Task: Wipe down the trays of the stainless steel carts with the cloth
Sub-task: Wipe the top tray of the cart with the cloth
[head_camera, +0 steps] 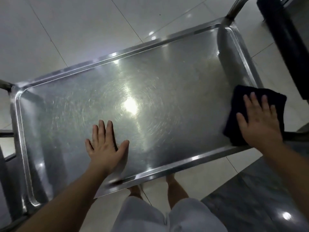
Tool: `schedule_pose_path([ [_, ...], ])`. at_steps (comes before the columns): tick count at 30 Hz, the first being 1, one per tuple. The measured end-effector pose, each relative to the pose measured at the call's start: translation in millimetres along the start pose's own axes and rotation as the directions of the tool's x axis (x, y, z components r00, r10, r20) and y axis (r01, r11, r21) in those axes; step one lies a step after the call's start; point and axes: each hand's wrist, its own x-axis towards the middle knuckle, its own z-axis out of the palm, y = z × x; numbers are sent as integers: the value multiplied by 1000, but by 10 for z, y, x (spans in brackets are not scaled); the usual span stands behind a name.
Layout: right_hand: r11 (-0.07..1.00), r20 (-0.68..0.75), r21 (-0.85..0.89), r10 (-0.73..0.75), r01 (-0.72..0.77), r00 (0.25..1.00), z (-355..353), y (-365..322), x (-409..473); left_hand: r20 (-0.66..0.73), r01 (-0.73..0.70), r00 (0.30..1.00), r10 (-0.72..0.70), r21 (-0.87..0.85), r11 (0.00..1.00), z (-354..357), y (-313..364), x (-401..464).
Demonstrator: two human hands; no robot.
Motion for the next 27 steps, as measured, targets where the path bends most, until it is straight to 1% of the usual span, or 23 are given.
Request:
schedule_pose_path([
  [3,997,-32,60,54,-52,998,82,-337,-101,37,13,999,-14,29,999,9,14,-8],
  [5,998,-57,58,-18,21,998,164,-744,-273,47,18,999,-19,36,999,15,8,-16],
  [7,986,-51,45,-156,159,986,263,-1249,-474,53,20,998,-22,34,999,22,19,-1],
  [9,938,-29,20,-347,347,938,380,-1819,-633,56,27,998,-29,29,999,21,19,4],
  [11,847,5,-28,-531,530,848,480,-2336,-713,53,20,998,-22,37,999,21,9,-7],
  [12,800,17,-39,-599,599,800,505,-2530,-707,49,15,999,-17,37,999,25,2,-12],
  [14,731,22,-37,-681,681,732,494,-2748,-621,45,20,999,-21,27,999,22,-3,-16],
  [16,693,14,-51,-719,719,695,467,-2756,-484,40,21,999,-22,26,999,17,-6,-16],
  [17,687,5,-64,-725,724,689,451,-2697,-397,41,17,999,-18,25,1000,16,-10,-16],
  [18,698,-9,-71,-714,712,700,413,-2610,-292,45,15,999,-16,22,1000,13,-17,-19],
  [19,731,-31,-71,-682,679,731,353,-2496,-155,49,14,999,-15,19,1000,11,-29,-22],
  [21,818,-58,-73,-575,571,816,188,-2159,200,57,14,998,-15,14,1000,5,-36,-18],
  [24,939,-62,-49,-344,341,937,-101,-1481,725,70,16,997,-17,17,1000,-8,-37,-20],
  [26,985,-89,5,-169,171,981,-251,-1081,974,71,13,997,-15,17,1000,-16,-24,-23],
  [27,995,-88,23,-96,98,991,-289,-955,1061,67,12,998,-13,16,1000,-16,-22,-17],
])
